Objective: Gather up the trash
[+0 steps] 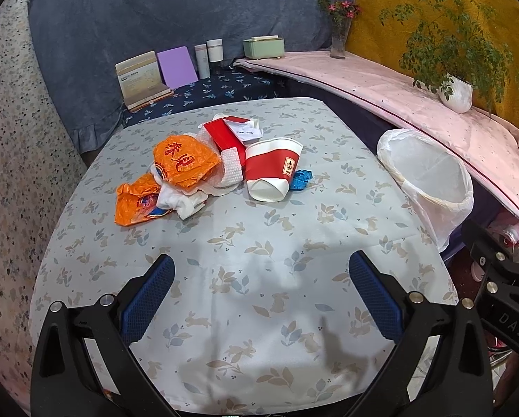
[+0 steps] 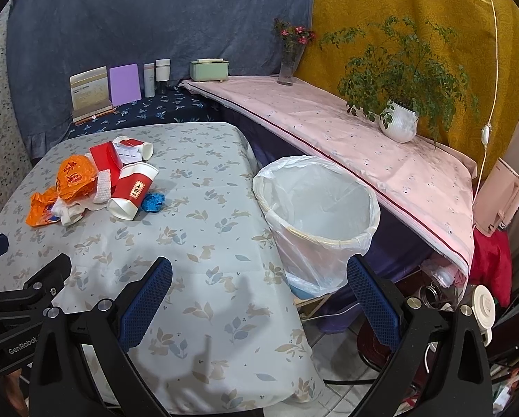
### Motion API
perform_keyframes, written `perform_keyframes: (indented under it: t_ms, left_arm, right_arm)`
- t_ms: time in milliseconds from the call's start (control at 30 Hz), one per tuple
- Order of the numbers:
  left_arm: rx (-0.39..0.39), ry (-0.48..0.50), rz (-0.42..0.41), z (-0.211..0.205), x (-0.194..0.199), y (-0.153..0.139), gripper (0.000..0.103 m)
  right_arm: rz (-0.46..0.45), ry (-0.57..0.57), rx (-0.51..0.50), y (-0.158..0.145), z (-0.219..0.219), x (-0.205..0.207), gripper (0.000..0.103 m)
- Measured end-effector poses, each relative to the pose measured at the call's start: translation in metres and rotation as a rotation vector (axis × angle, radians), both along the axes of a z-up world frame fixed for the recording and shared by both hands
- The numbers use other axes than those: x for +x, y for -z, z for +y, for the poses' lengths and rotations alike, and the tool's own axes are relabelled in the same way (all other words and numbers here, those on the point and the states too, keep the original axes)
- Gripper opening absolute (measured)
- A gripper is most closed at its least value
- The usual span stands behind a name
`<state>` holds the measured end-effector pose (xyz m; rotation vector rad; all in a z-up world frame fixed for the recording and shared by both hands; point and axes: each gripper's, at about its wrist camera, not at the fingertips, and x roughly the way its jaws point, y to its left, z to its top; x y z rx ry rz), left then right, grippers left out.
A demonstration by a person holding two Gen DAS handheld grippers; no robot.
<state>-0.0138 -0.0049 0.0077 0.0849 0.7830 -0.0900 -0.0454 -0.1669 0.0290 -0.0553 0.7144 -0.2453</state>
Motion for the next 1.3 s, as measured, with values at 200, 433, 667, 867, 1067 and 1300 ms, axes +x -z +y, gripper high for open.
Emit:
perform_keyframes:
  t_ms: [200,433,667,867,1067,1300]
  left_arm:
    - [0.006,0.015,-0.010,-0.003,-0.001,-0.001,0.096]
    - [-0.003,0.002,0.000,-0.001,0.003,0.001,0.096]
    - [-0.034,-0.020,-0.020,0.007,0.010,-0.001,0.096]
    - [-0.019,-0.029,0.006,0.013,0.023,0.005,0.096]
    - [-0.021,-0.067,0.011,0.033,0.037,0.013,0.096]
    - [-0.026,-0.133,0.036,0.074,0.069,0.028,0.096]
  right_arm:
    - [-0.002,0.009,0.000,0.001,-0.003,0.000,0.096]
    - [-0.011,0.019,-0.004,0.001,-0.006,0.000,0.096]
    - [-0.020,0.028,-0.017,0.001,-0.005,0.005,0.096]
    - [-0.021,0.036,-0.043,0.002,-0.001,0.018,0.096]
    - [-0.024,0.006,-0.025,0.006,0.008,0.037,0.096]
    - [0.011,-0.058,0.071,0.021,0.027,0.072,0.096]
